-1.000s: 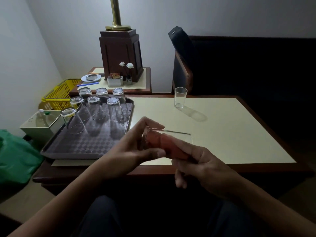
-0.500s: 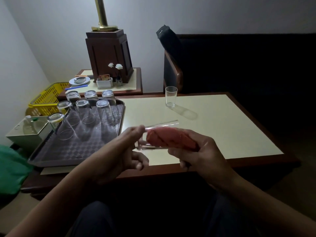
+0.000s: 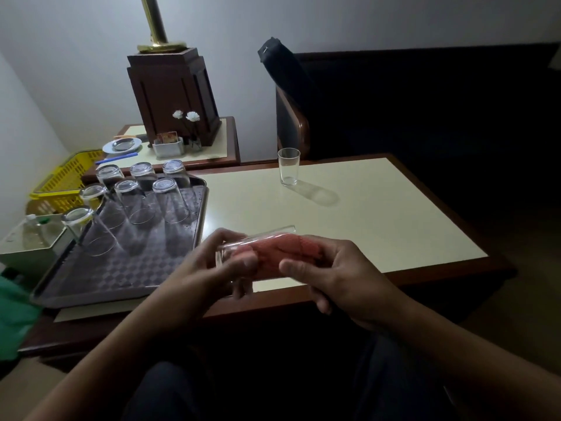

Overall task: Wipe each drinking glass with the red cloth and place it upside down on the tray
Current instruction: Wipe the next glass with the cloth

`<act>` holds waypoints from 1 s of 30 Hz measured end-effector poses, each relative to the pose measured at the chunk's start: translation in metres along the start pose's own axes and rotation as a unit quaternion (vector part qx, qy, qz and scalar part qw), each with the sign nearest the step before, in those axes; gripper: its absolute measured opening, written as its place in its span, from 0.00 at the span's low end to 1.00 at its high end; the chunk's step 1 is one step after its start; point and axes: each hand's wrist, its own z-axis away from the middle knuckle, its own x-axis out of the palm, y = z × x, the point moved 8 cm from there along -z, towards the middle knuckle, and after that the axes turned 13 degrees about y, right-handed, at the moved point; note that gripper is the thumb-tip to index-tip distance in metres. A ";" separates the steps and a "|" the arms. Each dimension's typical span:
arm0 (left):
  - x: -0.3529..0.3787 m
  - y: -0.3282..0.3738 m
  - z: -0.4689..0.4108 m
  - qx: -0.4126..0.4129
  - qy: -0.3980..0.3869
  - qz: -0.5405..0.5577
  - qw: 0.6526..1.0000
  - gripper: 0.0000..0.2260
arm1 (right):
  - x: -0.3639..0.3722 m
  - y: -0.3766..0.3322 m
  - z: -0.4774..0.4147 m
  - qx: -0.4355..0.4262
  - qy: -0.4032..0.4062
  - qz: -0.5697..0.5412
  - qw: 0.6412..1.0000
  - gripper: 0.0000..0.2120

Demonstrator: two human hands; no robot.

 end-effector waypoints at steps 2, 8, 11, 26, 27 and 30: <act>-0.002 0.019 0.005 0.143 0.026 -0.130 0.981 0.24 | -0.004 0.005 -0.002 0.047 0.010 -0.042 0.998 0.06; 0.012 -0.010 -0.002 -0.087 0.019 0.117 0.989 0.30 | -0.003 0.004 0.002 0.007 0.025 -0.046 0.999 0.14; 0.000 -0.008 -0.005 -0.045 0.028 0.055 0.997 0.33 | -0.006 0.013 -0.003 0.062 0.019 -0.046 0.997 0.14; -0.002 -0.035 -0.007 -0.184 0.005 0.095 0.978 0.47 | -0.010 0.002 0.003 -0.124 -0.066 0.149 0.979 0.12; -0.003 -0.036 -0.006 -0.190 -0.003 0.093 0.977 0.46 | -0.010 0.000 0.005 -0.106 -0.085 0.117 0.984 0.12; 0.002 -0.036 0.000 -0.199 -0.053 0.082 0.975 0.43 | -0.013 -0.016 0.006 -0.169 -0.047 0.098 0.980 0.06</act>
